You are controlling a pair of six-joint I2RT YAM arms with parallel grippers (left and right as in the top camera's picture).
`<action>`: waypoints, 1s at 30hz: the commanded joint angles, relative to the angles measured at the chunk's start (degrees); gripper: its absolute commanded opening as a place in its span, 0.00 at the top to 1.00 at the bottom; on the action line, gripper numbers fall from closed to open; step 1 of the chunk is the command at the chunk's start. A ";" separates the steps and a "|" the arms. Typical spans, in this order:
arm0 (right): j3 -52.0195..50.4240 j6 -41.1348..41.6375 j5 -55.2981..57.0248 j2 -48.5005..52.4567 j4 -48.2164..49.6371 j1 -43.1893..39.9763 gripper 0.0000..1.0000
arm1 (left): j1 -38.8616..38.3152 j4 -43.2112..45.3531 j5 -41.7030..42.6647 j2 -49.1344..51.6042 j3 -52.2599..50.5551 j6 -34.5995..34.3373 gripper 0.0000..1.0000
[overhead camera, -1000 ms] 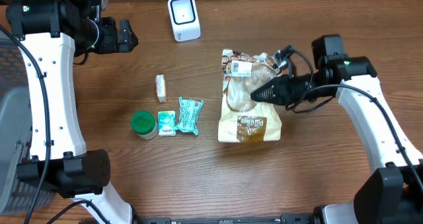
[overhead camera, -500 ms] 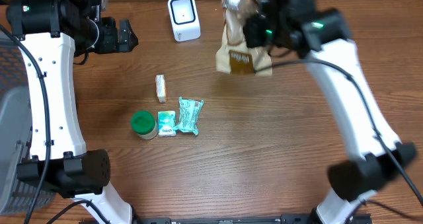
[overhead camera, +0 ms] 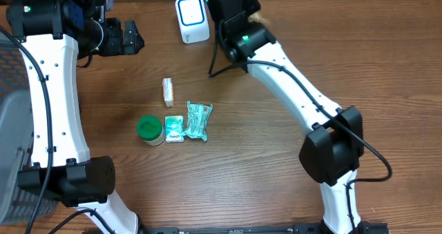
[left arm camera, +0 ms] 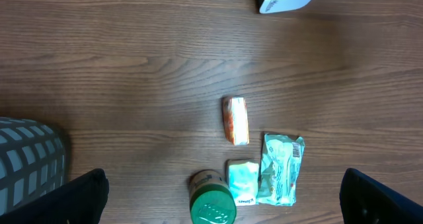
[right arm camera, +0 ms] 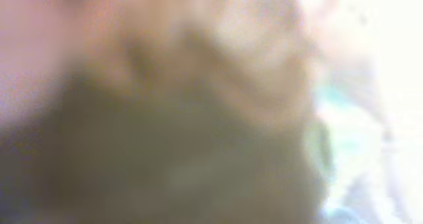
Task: Scan the item barcode
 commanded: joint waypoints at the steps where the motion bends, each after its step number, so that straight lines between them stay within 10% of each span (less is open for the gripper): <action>1: 1.73 -11.93 4.70 3.37 4.24 0.09 0.96 | -0.04 0.11 -0.33 -1.25 0.70 1.53 0.00; 14: 1.70 -41.07 4.52 16.57 29.31 2.91 0.96 | -0.04 0.11 -0.33 -1.25 0.70 1.53 0.00; 30: 1.70 -41.99 5.03 17.59 29.16 3.32 0.96 | -0.04 0.11 -0.33 -1.25 0.72 1.53 0.00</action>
